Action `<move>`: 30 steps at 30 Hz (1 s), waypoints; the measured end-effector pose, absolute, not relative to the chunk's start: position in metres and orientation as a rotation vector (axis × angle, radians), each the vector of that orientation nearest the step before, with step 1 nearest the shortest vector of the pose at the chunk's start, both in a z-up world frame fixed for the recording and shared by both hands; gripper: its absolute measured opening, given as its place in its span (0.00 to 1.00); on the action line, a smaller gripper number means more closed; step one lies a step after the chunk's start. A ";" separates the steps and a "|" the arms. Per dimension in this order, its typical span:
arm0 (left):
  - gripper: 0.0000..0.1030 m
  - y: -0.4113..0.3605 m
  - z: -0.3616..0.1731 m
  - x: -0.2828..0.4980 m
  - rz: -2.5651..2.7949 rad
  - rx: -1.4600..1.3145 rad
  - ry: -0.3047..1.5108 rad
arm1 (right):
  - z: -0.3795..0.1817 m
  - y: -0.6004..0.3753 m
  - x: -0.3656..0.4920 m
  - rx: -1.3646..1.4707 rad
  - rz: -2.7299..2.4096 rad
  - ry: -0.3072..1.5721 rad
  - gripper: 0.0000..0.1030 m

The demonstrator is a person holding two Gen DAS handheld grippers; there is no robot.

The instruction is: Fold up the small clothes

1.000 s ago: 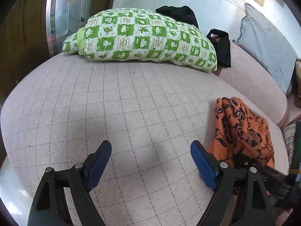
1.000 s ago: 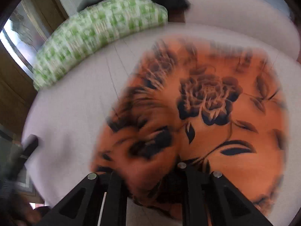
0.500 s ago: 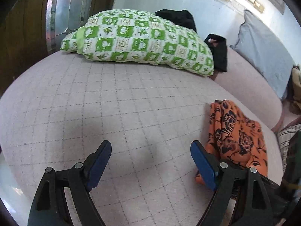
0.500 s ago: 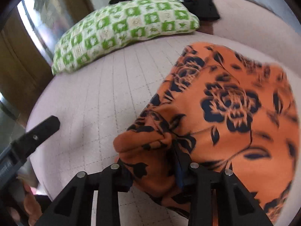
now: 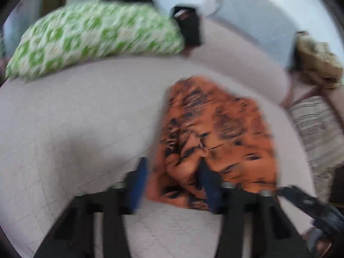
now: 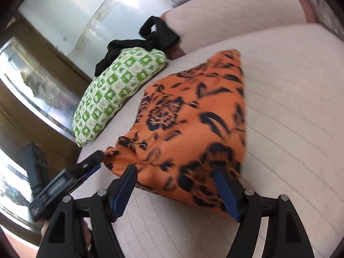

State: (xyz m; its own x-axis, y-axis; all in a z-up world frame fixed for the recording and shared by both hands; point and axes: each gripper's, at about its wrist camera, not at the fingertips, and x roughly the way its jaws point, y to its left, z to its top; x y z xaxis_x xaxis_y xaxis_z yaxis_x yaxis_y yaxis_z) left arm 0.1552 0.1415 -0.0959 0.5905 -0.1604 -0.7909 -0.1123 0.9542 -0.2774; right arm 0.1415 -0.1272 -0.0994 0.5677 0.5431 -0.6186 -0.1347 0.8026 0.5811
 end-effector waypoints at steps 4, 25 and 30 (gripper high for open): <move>0.40 0.164 -0.122 0.150 -0.014 -0.471 1.025 | -0.111 -0.137 0.141 0.536 0.440 0.902 0.74; 0.69 0.089 -0.109 0.208 -0.040 0.030 0.954 | -0.162 -0.185 0.227 0.963 0.529 1.104 0.80; 0.71 0.099 -0.110 0.203 -0.047 0.011 0.935 | -0.130 -0.162 0.222 0.743 0.501 1.044 0.31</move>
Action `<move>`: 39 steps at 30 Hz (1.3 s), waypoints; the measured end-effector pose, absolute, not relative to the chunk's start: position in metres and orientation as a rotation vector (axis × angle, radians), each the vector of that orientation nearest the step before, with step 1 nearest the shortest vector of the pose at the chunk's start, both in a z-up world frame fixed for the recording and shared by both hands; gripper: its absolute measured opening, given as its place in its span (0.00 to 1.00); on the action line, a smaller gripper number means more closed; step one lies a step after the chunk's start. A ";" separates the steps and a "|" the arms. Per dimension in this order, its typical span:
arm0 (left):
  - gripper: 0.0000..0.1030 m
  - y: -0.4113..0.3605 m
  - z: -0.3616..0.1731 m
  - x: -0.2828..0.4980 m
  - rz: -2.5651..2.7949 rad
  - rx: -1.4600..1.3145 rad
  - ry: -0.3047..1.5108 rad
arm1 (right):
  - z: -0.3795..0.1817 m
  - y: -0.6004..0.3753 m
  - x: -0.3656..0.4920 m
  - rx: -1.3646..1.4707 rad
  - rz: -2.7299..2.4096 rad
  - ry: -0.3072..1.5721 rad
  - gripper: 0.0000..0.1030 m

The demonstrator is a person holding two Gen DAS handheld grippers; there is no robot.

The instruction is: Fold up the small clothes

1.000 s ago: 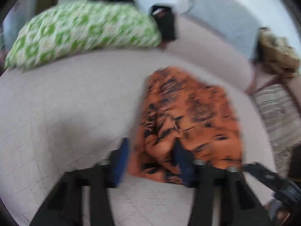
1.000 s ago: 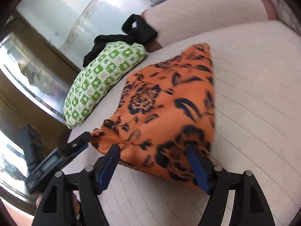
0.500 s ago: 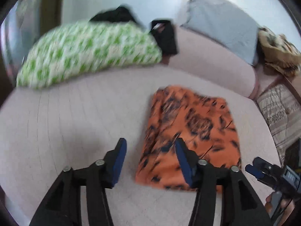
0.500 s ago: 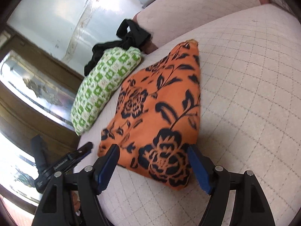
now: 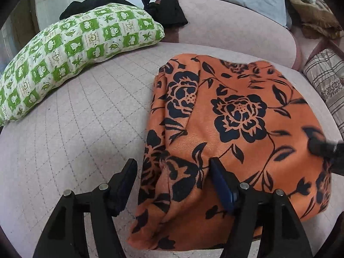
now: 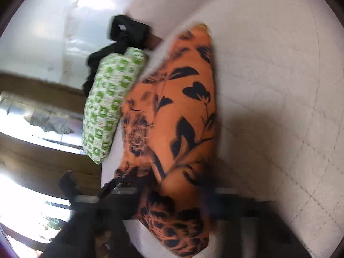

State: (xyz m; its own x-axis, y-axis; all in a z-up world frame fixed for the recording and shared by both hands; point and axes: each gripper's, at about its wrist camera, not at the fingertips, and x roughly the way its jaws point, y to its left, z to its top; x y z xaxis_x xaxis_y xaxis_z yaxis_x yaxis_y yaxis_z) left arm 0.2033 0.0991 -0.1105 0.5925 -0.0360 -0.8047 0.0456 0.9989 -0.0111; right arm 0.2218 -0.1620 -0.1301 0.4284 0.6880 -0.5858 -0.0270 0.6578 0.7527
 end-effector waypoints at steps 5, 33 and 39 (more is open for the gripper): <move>0.73 0.102 -0.118 0.207 -0.070 -0.037 0.932 | -0.159 -0.174 0.219 0.806 0.488 1.118 0.51; 0.75 0.106 -0.118 0.207 -0.074 -0.093 0.934 | -0.110 -0.158 0.306 0.672 0.433 0.941 0.21; 0.73 0.119 -0.099 0.194 -0.092 -0.153 0.900 | -0.121 -0.167 0.286 0.642 0.241 0.990 0.58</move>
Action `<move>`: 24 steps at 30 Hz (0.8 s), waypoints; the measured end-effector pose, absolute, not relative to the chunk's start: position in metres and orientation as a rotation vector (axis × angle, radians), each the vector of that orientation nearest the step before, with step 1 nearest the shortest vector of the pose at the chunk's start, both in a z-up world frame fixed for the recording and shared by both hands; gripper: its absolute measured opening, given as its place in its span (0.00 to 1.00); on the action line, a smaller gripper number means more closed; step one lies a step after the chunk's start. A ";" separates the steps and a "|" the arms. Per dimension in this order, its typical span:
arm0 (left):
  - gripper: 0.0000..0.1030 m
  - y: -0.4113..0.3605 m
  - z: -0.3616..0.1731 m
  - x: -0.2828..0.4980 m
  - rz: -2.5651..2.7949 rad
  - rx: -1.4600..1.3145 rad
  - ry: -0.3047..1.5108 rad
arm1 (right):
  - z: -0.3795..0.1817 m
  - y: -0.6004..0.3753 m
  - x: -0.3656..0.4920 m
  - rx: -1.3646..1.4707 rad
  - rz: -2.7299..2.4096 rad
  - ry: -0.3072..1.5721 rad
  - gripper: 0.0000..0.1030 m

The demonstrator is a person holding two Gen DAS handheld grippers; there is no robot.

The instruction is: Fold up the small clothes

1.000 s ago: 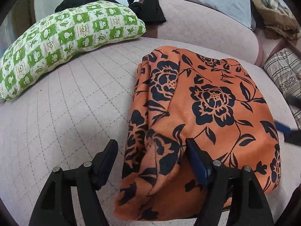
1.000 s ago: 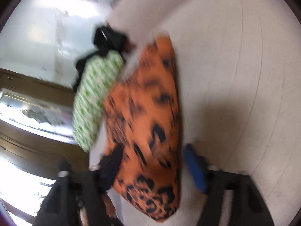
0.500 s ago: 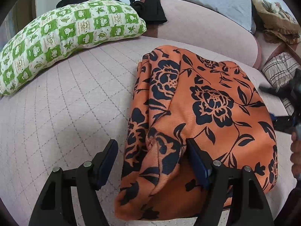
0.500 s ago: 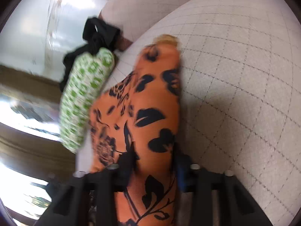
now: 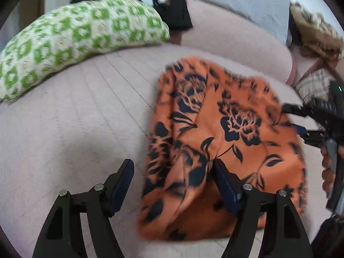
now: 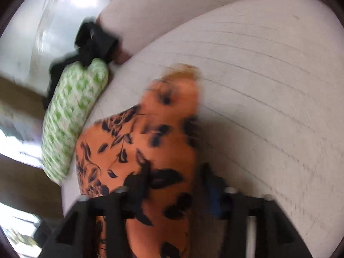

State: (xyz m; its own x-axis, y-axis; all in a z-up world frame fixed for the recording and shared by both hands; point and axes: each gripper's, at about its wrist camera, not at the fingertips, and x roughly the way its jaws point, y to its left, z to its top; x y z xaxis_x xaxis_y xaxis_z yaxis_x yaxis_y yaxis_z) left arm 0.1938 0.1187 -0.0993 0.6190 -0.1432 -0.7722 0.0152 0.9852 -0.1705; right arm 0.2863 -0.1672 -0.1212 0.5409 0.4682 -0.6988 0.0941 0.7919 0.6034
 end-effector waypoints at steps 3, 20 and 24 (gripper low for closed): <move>0.72 0.131 -0.091 0.180 -0.091 -0.205 0.900 | -0.084 -0.166 0.252 0.564 0.259 0.877 0.61; 0.74 0.153 -0.072 0.210 -0.265 -0.370 0.952 | -0.111 -0.099 0.210 0.462 0.600 1.054 0.74; 0.50 0.138 -0.103 0.274 -0.304 -0.348 1.051 | -0.112 -0.097 0.219 0.495 0.619 1.046 0.74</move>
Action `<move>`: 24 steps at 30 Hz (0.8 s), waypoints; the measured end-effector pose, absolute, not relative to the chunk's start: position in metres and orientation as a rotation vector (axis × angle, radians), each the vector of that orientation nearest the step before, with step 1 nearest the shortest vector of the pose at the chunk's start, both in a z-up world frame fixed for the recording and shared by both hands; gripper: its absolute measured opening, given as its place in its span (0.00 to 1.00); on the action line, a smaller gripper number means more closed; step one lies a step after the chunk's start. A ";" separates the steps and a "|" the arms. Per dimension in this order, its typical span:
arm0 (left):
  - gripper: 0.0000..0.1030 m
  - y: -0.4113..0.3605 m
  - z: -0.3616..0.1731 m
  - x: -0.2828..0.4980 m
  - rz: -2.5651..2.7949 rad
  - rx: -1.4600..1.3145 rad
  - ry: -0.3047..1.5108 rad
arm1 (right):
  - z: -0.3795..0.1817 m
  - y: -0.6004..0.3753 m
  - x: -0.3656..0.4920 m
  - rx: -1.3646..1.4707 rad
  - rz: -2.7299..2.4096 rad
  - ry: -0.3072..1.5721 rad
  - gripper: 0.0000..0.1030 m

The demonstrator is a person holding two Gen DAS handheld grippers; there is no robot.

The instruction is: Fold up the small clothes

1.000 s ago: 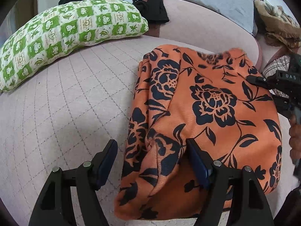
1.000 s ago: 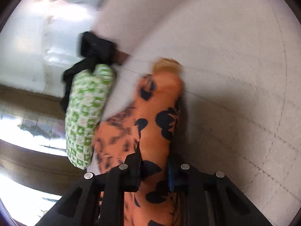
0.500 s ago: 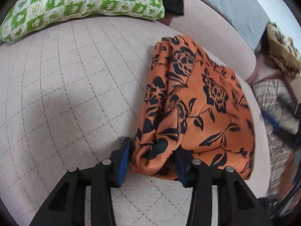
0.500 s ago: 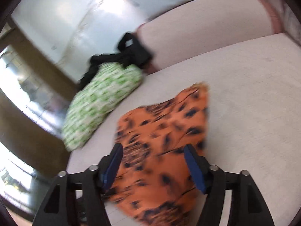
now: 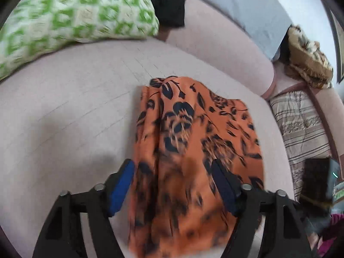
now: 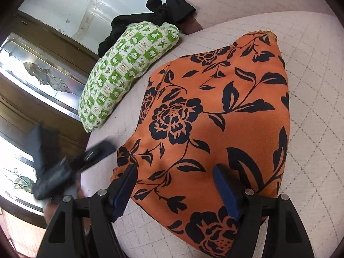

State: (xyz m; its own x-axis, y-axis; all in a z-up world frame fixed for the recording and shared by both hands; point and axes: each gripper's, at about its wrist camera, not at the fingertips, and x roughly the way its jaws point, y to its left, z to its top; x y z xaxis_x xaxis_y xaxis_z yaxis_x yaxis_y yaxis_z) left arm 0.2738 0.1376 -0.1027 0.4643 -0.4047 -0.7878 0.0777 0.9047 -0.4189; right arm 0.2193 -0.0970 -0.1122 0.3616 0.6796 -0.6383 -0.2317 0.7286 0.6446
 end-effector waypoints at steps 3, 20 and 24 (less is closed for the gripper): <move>0.43 0.151 -0.132 0.304 -0.290 -0.460 1.128 | -0.116 -0.096 0.222 0.507 0.637 1.041 0.74; 0.48 0.124 -0.062 0.221 -0.175 -0.141 0.864 | -0.099 -0.127 0.201 0.590 0.628 0.988 0.76; 0.51 0.134 -0.101 0.225 -0.050 -0.105 1.012 | -0.107 -0.130 0.191 0.631 0.648 1.014 0.80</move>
